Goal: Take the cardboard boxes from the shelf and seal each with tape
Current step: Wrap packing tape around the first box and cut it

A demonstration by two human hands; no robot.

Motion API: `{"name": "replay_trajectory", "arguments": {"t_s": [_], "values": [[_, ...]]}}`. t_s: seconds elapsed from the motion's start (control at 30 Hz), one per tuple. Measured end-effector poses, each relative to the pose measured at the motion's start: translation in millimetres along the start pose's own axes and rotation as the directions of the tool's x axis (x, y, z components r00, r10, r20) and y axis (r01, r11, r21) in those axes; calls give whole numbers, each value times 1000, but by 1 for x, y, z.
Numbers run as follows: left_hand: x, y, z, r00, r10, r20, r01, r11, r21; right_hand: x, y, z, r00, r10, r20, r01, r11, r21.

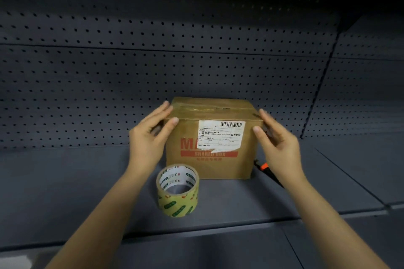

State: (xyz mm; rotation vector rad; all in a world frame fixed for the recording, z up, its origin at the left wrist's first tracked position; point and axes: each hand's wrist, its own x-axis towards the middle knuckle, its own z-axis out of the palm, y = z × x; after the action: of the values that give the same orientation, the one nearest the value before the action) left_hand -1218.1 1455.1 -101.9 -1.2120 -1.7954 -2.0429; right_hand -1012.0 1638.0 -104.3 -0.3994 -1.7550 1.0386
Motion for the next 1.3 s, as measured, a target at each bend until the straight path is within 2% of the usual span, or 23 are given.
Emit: {"name": "replay_trajectory", "arguments": {"t_s": [0.07, 0.13, 0.3, 0.47, 0.6, 0.8, 0.97, 1.1, 1.3], "values": [[-3, -1, 4, 987, -160, -10, 159, 985, -64, -6, 6, 8, 997, 71, -3, -71, 997, 27], [-2, -1, 5, 979, -205, -18, 204, 979, -19, -9, 6, 15, 995, 100, -20, -99, 994, 47], [7, 11, -2, 990, -123, -71, 131, 985, 114, -1, -3, 33, 996, 81, -30, -77, 989, 123], [11, 26, -24, 982, -127, -138, 139, 987, 76, 16, -14, 60, 998, 53, 29, -57, 985, 164], [3, 36, -25, 984, -158, -85, 167, 979, 119, 28, -13, 58, 998, 67, 22, -70, 988, 138], [-3, 31, 17, 981, -194, 5, 189, 960, 206, 38, 5, 20, 991, 134, -18, -133, 989, 68], [-2, 29, 29, 982, -183, -39, 187, 965, 185, 37, 12, 10, 991, 129, 21, -130, 990, 61], [1, 41, 49, 990, -143, -9, 143, 979, 143, 46, 11, -8, 996, 85, -37, -83, 995, 54], [4, 54, 124, 997, -14, 73, 10, 998, 64, 60, 6, -80, 977, 35, -209, -54, 995, -84]]}}
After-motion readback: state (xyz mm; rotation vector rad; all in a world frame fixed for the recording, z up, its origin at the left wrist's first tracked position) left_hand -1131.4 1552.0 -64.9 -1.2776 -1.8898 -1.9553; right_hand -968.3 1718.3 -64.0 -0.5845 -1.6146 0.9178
